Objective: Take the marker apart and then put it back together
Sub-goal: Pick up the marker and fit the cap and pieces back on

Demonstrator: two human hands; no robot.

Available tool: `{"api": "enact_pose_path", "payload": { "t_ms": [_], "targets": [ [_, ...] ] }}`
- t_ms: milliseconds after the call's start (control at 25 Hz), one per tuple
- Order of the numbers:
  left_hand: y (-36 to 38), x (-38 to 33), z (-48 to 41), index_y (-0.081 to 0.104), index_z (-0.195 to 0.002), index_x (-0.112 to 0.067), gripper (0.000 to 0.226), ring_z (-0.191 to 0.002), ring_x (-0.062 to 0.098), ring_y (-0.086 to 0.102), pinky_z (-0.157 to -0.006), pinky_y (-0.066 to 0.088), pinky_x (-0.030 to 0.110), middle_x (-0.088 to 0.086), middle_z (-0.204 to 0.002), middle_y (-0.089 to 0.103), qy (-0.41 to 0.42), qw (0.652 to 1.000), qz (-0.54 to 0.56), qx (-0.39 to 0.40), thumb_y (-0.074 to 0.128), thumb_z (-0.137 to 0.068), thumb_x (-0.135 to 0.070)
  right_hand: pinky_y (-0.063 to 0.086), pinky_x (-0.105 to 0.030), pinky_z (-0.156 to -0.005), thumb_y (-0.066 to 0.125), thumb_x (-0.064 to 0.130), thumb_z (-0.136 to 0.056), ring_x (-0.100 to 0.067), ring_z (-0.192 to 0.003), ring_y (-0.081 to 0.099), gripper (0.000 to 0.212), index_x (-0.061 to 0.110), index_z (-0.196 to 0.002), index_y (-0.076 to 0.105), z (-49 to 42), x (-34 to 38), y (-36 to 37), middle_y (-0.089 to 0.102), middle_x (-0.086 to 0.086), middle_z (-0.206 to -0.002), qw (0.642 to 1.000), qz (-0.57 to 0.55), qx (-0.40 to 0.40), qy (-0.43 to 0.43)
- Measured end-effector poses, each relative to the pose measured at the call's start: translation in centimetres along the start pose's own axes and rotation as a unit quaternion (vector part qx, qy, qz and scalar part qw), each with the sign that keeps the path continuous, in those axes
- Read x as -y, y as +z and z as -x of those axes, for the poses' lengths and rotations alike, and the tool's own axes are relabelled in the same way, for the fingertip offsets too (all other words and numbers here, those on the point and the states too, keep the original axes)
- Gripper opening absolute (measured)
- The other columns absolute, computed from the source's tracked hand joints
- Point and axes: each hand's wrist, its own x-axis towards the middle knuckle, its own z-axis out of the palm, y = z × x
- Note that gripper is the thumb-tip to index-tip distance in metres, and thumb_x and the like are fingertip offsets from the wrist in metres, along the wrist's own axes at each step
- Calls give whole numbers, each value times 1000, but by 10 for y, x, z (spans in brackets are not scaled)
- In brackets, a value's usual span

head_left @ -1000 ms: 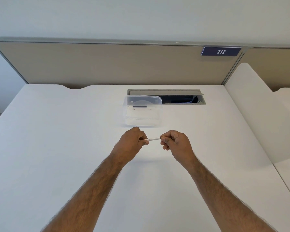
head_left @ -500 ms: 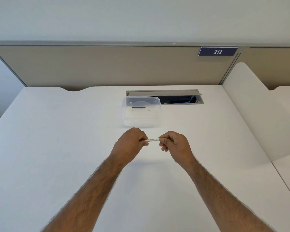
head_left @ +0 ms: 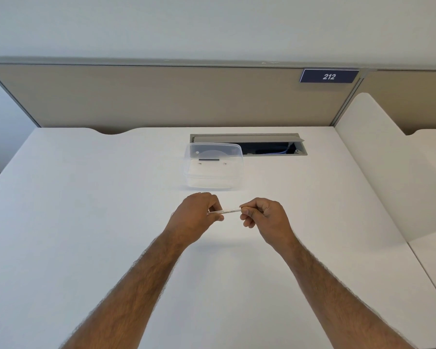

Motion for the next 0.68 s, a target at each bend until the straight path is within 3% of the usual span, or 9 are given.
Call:
{"api": "enact_pose_path", "payload": {
  "t_ms": [120, 280, 400, 560, 680],
  "targets": [
    [-3, 2, -3, 73, -95, -30, 14, -92, 12, 56, -77, 49, 35, -15, -86, 63, 20, 999, -19, 40, 60, -97, -35, 54, -24, -55, 63, -2, -93, -16, -56, 65, 14, 2, -88, 75, -2, 1, -1, 72, -5, -68, 1000, 2, 0, -2],
    [-2, 0, -3, 65, -81, -30, 12, -81, 6, 54, -63, 41, 27, -14, -79, 60, 22, 999, -34, 8, 65, -93, -30, 54, -25, -54, 63, -3, -93, -16, -55, 64, 14, 2, -88, 75, -2, 0, 3, 72, -6, -67, 1000, 4, 5, -3],
    [-1, 2, -1, 63, -79, -31, 12, -79, 4, 54, -64, 47, 31, -14, -80, 60, 21, 999, -27, -8, 68, -90, -34, 54, -26, -55, 63, -3, -93, -17, -56, 64, 14, 1, -88, 75, -3, 0, 4, 72, -8, -68, 1000, -2, 6, -2],
    [-5, 6, -3, 72, -102, -30, 16, -90, 11, 56, -77, 51, 37, -11, -95, 64, 16, 999, -11, 41, 57, -100, -36, 54, -25, -55, 63, -3, -93, -17, -56, 65, 13, 0, -89, 75, -6, 1, 1, 72, -9, -69, 1000, -6, 4, -4],
    [-4, 4, -3, 72, -103, -26, 18, -90, 14, 56, -73, 49, 35, -7, -97, 64, 11, 997, -48, 53, 55, -101, -32, 54, -26, -55, 64, -3, -93, -18, -56, 65, 13, 1, -89, 75, -6, 1, 2, 72, -8, -69, 1000, -2, 10, -3]
  ]
}}
